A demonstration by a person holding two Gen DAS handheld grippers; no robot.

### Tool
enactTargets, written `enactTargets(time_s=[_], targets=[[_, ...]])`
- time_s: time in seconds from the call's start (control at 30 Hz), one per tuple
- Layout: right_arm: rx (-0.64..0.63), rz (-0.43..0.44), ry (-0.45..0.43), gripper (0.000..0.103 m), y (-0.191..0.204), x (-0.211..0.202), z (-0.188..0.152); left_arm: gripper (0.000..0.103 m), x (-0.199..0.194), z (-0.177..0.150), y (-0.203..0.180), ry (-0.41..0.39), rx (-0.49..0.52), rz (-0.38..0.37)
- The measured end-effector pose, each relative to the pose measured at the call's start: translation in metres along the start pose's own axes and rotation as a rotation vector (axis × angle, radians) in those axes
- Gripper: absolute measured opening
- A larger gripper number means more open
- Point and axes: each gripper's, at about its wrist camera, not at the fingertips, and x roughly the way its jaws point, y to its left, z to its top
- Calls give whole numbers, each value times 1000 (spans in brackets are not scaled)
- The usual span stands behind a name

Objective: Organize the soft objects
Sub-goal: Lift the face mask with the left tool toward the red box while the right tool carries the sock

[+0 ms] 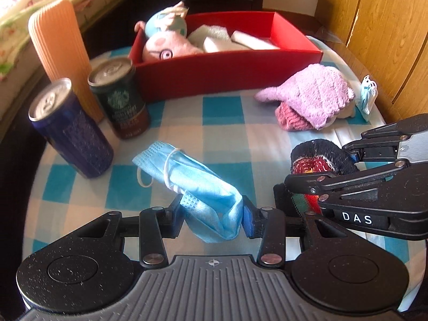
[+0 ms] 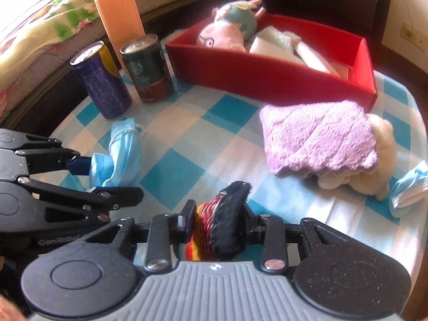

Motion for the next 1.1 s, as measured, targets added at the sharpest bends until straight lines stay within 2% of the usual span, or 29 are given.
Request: enactTargets(time_s=[0.13, 0.4, 0.6, 0.67, 0.7, 0.73, 0.77, 0.8, 0.87, 0.9, 0.93, 1.0, 1.03, 1.07, 1.1], targets=[[-15, -2, -4, 3, 1, -5, 1, 44, -4, 3, -6, -27, 18, 9], [-33, -18, 49, 2, 3, 7, -6, 44, -12, 6, -10, -70, 44, 39], [-27, -34, 42, 3, 2, 13, -10, 45, -14, 7, -8, -83, 43, 43], [-37, -51, 31, 10, 1, 13, -10, 46, -14, 7, -9, -85, 45, 42], [-39, -72, 27, 22, 1, 13, -11, 47, -14, 8, -9, -86, 46, 44], [-38, -100, 22, 45, 0, 14, -11, 49, -14, 8, -9, -87, 47, 46], [-36, -125, 27, 73, -1, 16, -13, 50, -14, 8, -10, -88, 49, 47], [-33, -133, 44, 80, -2, 19, -15, 51, -13, 8, -10, -88, 50, 48], [3, -94, 46, 83, -8, 21, -18, 63, -12, 8, -10, -88, 51, 50], [-1, -94, 42, 82, -8, 20, -17, 67, -10, 7, -11, -86, 54, 51], [-10, -89, 41, 76, -8, 19, -16, 70, -7, 6, -11, -78, 54, 57], [-28, -73, 30, 52, -5, 14, -14, 69, 1, 5, -11, -46, 56, 52], [-35, -59, 27, 33, -3, 11, -12, 65, 7, 4, -8, -23, 43, 42], [-51, -60, 32, 20, 0, 10, -11, 56, 13, 3, -4, 8, 21, 23], [-62, -49, 43, 16, 1, 9, -9, 52, 19, 3, 2, 41, -17, -8]])
